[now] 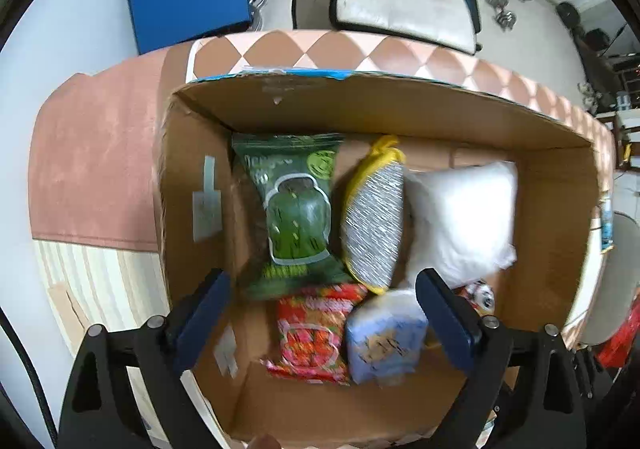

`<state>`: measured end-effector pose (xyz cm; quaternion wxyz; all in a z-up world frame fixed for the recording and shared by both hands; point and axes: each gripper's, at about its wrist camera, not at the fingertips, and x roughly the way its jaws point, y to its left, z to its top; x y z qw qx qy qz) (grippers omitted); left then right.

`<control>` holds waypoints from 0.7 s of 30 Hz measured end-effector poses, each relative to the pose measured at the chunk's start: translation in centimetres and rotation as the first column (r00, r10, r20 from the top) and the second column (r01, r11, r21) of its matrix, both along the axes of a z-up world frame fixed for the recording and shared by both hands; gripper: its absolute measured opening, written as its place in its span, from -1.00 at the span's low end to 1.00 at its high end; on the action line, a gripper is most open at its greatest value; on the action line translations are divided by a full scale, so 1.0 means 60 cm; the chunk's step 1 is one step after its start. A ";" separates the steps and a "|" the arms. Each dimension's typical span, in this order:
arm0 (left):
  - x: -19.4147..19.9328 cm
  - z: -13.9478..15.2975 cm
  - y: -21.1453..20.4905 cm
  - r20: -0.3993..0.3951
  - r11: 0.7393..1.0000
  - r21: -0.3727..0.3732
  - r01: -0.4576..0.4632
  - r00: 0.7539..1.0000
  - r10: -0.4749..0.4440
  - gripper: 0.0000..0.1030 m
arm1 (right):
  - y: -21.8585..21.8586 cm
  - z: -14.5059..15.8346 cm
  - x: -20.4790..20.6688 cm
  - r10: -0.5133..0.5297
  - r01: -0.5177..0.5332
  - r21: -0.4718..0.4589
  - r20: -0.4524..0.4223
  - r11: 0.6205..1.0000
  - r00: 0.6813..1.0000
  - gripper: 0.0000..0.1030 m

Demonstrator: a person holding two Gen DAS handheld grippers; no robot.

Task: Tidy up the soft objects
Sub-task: 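Place green bag and panda bag into the box and open both tools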

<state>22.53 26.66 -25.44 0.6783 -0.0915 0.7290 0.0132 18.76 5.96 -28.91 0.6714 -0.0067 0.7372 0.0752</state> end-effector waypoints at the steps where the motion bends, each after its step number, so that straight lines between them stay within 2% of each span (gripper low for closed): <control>1: -0.012 0.011 -0.001 0.015 1.000 -0.013 -0.008 1.000 0.008 0.85 | -0.006 0.012 -0.002 0.004 -0.004 -0.004 0.019 1.000 1.000 0.92; 3: -0.029 0.037 -0.008 0.052 0.999 -0.029 -0.017 0.998 0.019 0.85 | -0.013 0.030 -0.005 0.005 -0.005 0.002 0.045 1.000 0.999 1.00; 7: -0.094 0.078 -0.023 0.124 0.999 -0.024 -0.041 0.991 0.043 0.85 | -0.030 0.067 -0.019 0.014 -0.012 -0.015 0.109 1.000 0.994 1.00; 14: -0.179 0.128 -0.052 0.235 0.996 0.062 -0.067 0.971 0.051 0.85 | -0.050 0.128 -0.064 0.026 -0.025 -0.008 0.203 1.000 0.979 1.00; 21: -0.225 0.171 -0.075 0.295 0.993 0.090 -0.080 0.954 0.050 0.85 | -0.065 0.195 -0.115 0.035 -0.046 0.030 0.290 0.998 0.956 1.00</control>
